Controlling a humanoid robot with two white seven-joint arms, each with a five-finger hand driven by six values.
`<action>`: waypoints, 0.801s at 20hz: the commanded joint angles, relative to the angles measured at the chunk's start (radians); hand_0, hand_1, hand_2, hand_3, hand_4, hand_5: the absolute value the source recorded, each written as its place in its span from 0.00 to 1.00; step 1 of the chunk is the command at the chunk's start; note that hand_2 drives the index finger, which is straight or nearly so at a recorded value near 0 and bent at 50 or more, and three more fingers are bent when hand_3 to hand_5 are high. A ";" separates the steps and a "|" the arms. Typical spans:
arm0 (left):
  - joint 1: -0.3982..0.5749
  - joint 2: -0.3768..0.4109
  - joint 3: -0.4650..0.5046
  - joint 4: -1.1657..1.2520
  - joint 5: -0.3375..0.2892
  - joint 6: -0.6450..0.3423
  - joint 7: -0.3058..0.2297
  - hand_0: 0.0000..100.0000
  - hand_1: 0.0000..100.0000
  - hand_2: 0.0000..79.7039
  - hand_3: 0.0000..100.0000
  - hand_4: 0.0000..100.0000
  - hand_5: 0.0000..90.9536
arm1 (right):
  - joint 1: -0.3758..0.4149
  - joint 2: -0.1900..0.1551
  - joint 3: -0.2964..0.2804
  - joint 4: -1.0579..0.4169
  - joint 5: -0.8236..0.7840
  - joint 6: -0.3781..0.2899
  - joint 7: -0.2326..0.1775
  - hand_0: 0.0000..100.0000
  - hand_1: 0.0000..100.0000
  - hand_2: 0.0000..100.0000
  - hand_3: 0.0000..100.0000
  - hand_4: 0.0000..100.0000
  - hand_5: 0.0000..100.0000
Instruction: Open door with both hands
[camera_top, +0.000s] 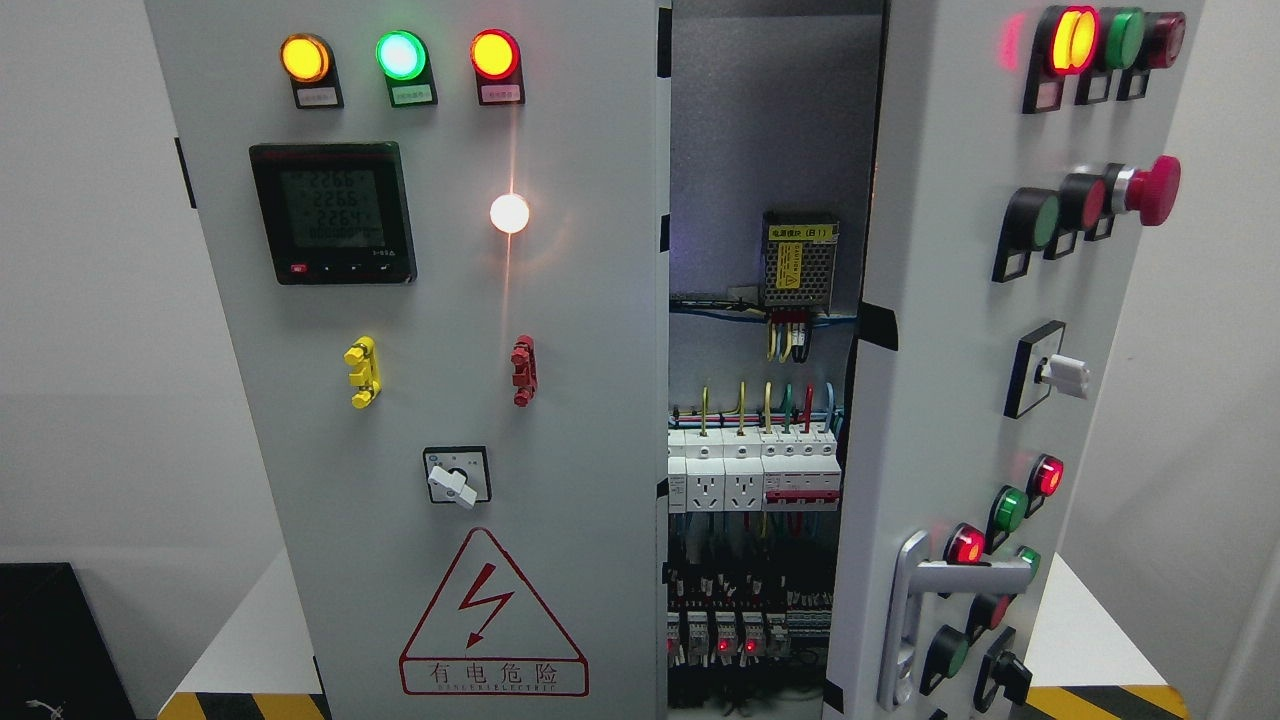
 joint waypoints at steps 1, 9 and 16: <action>-0.179 0.190 -0.052 -0.188 0.129 0.000 -0.002 0.00 0.00 0.00 0.00 0.00 0.00 | 0.000 0.000 0.000 0.000 0.000 0.000 0.000 0.19 0.00 0.00 0.00 0.00 0.00; -0.418 0.302 -0.137 -0.210 0.300 0.000 -0.002 0.00 0.00 0.00 0.00 0.00 0.00 | 0.000 0.000 0.000 0.000 0.000 0.000 0.000 0.19 0.00 0.00 0.00 0.00 0.00; -0.609 0.376 -0.172 -0.211 0.472 0.000 -0.003 0.00 0.00 0.00 0.00 0.00 0.00 | 0.000 0.000 0.000 0.000 0.000 0.000 0.000 0.19 0.00 0.00 0.00 0.00 0.00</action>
